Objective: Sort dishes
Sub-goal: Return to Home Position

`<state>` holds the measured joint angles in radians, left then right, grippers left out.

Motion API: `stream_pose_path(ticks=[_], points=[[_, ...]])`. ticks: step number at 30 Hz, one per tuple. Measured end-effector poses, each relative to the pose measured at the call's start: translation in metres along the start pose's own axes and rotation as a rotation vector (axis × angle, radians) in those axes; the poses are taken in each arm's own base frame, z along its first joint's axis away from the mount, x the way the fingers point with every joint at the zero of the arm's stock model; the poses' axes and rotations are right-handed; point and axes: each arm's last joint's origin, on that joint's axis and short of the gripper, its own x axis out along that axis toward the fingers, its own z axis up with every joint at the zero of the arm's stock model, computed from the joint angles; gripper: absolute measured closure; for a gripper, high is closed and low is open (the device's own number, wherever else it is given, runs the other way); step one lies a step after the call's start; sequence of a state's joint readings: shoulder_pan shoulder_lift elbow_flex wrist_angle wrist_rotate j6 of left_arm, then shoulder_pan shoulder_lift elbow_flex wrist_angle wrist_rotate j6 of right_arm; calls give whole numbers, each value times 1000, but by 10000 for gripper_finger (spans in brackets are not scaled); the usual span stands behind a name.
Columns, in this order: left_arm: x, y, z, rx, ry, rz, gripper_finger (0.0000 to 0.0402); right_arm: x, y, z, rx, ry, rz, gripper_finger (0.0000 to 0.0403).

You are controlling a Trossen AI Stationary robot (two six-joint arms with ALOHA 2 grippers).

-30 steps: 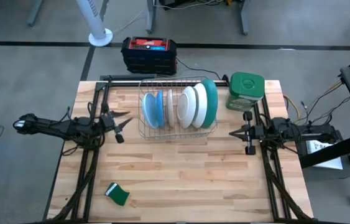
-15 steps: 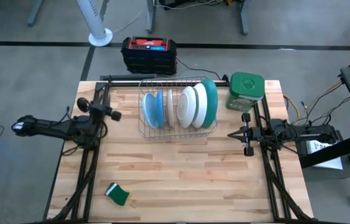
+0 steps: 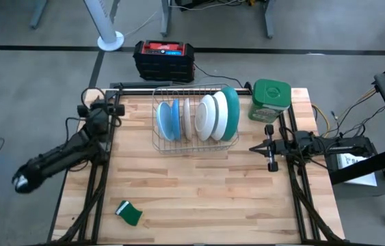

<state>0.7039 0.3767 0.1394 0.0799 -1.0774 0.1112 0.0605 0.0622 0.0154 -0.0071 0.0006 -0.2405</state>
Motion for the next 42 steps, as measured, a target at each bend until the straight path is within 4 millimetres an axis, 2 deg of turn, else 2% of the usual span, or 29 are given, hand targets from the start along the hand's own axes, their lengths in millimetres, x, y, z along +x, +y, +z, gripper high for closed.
stream_pose_path(ticks=[4, 12, 18, 22, 42], points=[[13, 4, -2, -50, 20, -99, 286, 0, 0, 0, 53, 6, 2, 403], [21, 9, -2, -159, 44, -55, 286, 0, 0, 0, 34, 3, 1, 403], [22, 8, -4, -144, 56, -56, 286, 0, 0, 0, 330, 2, 0, 403], [22, 7, -5, -135, 65, -57, 286, 0, 0, 0, 417, 2, 1, 403], [27, 1, -11, -78, 119, -60, 286, 0, 0, 0, 398, 2, 0, 403]])
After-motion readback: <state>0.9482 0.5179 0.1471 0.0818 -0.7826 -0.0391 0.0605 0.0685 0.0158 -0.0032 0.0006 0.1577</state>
